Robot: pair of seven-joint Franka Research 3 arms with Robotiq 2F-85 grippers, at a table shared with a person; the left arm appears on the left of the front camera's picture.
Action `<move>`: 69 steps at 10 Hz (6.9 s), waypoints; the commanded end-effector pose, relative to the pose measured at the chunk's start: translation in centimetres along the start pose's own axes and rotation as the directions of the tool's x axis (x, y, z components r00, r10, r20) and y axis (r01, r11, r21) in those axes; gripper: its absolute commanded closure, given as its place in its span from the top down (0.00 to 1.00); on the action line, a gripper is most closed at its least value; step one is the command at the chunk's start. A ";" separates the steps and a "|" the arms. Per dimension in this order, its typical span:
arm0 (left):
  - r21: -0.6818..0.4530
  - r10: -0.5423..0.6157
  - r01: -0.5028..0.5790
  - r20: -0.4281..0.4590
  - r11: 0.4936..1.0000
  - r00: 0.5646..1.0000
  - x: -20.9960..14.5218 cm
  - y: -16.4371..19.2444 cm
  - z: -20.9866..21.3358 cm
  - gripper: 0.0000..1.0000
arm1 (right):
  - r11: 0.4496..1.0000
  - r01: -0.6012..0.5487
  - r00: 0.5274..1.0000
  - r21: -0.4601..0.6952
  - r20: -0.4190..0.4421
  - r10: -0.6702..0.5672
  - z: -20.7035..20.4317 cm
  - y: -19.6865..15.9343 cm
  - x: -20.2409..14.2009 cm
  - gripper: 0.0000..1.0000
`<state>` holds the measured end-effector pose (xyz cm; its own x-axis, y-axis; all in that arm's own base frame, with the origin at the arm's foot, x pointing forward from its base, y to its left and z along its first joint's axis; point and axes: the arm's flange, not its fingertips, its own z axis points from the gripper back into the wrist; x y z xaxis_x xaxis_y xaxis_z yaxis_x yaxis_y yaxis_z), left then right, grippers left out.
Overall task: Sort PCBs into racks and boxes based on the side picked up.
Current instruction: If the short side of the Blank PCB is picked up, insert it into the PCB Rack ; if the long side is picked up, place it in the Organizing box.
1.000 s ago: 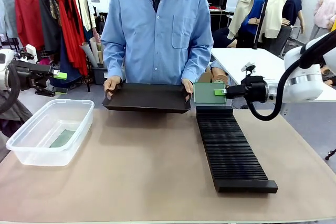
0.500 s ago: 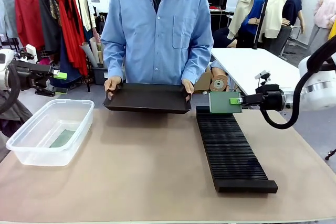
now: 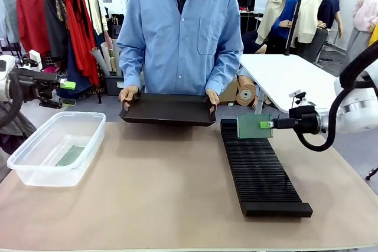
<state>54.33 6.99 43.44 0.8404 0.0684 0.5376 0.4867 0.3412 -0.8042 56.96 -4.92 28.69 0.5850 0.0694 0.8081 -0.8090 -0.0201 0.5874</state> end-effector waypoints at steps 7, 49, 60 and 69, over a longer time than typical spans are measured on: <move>0.005 -0.003 0.003 -0.004 1.000 1.000 0.0 -0.1 0.1 1.00 | 0.960 -0.271 0.962 -0.074 -0.043 0.269 0.8 -2.5 -2.3 0.00; 0.005 -0.003 0.003 -0.004 1.000 1.000 0.0 -0.1 0.1 1.00 | 0.929 -0.337 0.941 -0.154 -0.085 0.327 1.2 -5.5 -5.2 0.00; 0.005 -0.003 0.003 -0.004 1.000 1.000 0.0 -0.1 0.1 1.00 | 0.923 -0.371 0.929 -0.105 -0.060 0.366 1.9 -6.7 -5.9 0.00; 0.005 -0.003 0.003 -0.004 1.000 1.000 0.0 -0.1 0.1 1.00 | 0.930 -0.358 0.933 -0.080 0.003 0.359 2.5 -5.7 -5.0 1.00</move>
<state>54.33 6.99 43.44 0.8404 0.0684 0.5377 0.4867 0.3412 -0.8042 58.45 -7.49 21.06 0.2732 0.0792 0.9587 -0.9617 0.0438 0.2704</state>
